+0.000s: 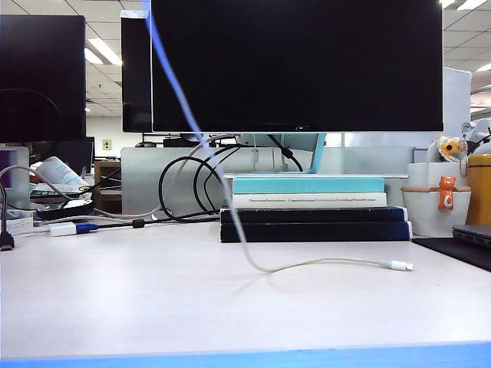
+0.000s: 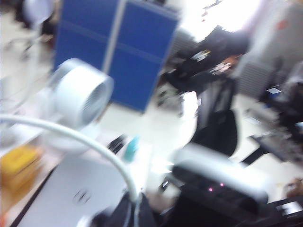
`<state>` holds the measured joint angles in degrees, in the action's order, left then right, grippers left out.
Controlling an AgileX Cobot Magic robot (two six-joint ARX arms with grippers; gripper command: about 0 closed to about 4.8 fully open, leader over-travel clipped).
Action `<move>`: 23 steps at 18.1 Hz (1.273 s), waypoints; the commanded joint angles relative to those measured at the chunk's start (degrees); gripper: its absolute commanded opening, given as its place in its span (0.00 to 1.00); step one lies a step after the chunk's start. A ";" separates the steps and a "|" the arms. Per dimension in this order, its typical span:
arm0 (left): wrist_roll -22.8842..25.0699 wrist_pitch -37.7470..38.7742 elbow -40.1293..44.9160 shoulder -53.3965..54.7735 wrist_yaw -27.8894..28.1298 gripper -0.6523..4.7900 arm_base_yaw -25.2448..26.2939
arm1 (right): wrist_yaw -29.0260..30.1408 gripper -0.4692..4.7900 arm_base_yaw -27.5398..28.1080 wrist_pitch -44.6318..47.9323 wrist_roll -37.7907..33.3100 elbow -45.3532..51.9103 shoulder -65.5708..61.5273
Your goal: Unfold the white charging cable into a straight cable.
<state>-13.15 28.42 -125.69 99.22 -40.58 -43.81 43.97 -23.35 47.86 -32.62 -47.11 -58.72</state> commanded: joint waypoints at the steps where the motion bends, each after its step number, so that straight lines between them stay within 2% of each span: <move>1: -1.92 -4.85 -0.24 0.04 -0.83 0.11 -0.33 | -0.42 0.28 -0.07 0.37 -0.35 -0.22 -0.66; 2: -2.05 -5.51 -0.24 0.04 -0.79 0.11 -0.31 | -1.49 0.15 -0.07 0.20 -0.42 -0.22 -0.94; 4: -3.91 -11.28 -0.24 0.02 -0.85 0.11 -0.31 | -3.02 0.15 -0.09 -5.90 -0.31 -0.22 -1.01; 5: -6.32 -15.17 -0.24 0.02 -1.14 0.11 -0.31 | -2.97 0.26 -0.09 -9.07 -0.35 -0.20 -1.79; 6: -8.52 -18.95 -0.24 0.02 -1.29 0.11 -0.31 | -2.75 0.48 -0.28 -10.40 -0.70 -0.20 -3.21; 10: -11.26 -23.87 -0.24 0.02 -1.70 0.11 -0.31 | -2.12 0.48 -0.52 -10.29 -0.79 -0.20 -5.18; 12: -18.60 -33.42 -0.24 -0.11 -3.26 0.11 -0.26 | -4.42 0.48 -0.83 -13.00 -0.33 -0.20 -7.67; 15: -18.80 -33.62 -0.24 -2.45 -3.67 0.11 2.36 | -4.94 0.48 -0.81 -19.17 2.21 -0.15 -9.60; 17: -18.80 -33.20 -0.24 -4.39 -3.69 0.11 5.03 | -7.54 0.48 -0.81 -26.25 7.61 -0.15 -9.60; 21: -18.78 -30.36 -0.24 -9.90 -5.07 0.11 11.67 | -22.77 0.48 -0.79 -40.04 18.93 -0.09 -9.60; 23: -18.71 -29.29 -0.24 -11.91 -6.99 0.11 13.35 | -28.22 0.48 -0.79 -41.22 21.84 -0.09 -9.60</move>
<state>-31.81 -1.17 -125.69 88.18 -46.35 -30.94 18.96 -24.10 6.15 -13.37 -46.96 -68.55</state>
